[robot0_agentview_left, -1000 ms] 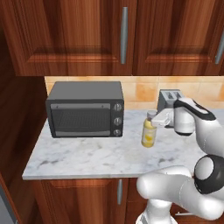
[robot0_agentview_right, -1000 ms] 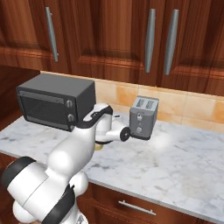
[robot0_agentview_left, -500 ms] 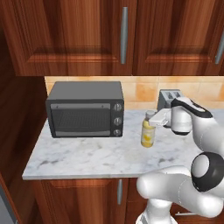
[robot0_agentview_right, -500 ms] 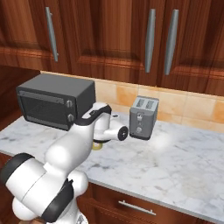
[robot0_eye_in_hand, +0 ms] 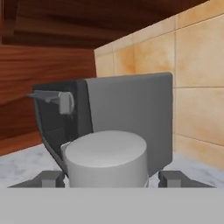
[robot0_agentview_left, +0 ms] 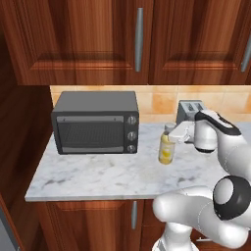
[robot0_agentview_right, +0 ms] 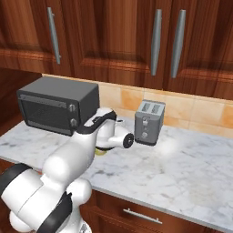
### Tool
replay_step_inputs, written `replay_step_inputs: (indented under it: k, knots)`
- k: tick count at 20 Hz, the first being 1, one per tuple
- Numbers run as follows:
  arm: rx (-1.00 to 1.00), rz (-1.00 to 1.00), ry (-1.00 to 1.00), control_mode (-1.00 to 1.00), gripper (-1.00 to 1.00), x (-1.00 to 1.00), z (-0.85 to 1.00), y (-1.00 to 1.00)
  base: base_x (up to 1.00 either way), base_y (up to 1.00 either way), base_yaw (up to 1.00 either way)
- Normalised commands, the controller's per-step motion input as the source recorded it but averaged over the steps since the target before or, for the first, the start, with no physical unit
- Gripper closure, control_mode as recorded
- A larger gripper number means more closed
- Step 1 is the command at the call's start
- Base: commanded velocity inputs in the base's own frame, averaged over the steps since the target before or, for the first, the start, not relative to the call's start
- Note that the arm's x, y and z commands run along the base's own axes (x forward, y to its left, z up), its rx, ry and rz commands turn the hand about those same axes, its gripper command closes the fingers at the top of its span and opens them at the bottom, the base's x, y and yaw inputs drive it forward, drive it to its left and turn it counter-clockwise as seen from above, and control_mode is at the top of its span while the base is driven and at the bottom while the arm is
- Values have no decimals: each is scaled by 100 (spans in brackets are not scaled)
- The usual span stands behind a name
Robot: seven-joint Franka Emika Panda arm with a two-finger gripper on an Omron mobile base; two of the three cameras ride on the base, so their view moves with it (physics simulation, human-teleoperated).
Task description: Move the drinks to the dining counter.
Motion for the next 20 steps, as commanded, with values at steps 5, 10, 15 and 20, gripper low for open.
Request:
replay_step_inputs:
  k: [5,10,15,20]
  knots:
    - [0,6,-23,-100,100,-72,70,0,0,0,0]
    - [0,10,-22,-100,100,-93,78,0,0,0,0]
    - [0,11,-14,-100,100,-100,67,0,0,0,0]
    - [0,10,-7,-100,100,-100,50,0,0,0,0]
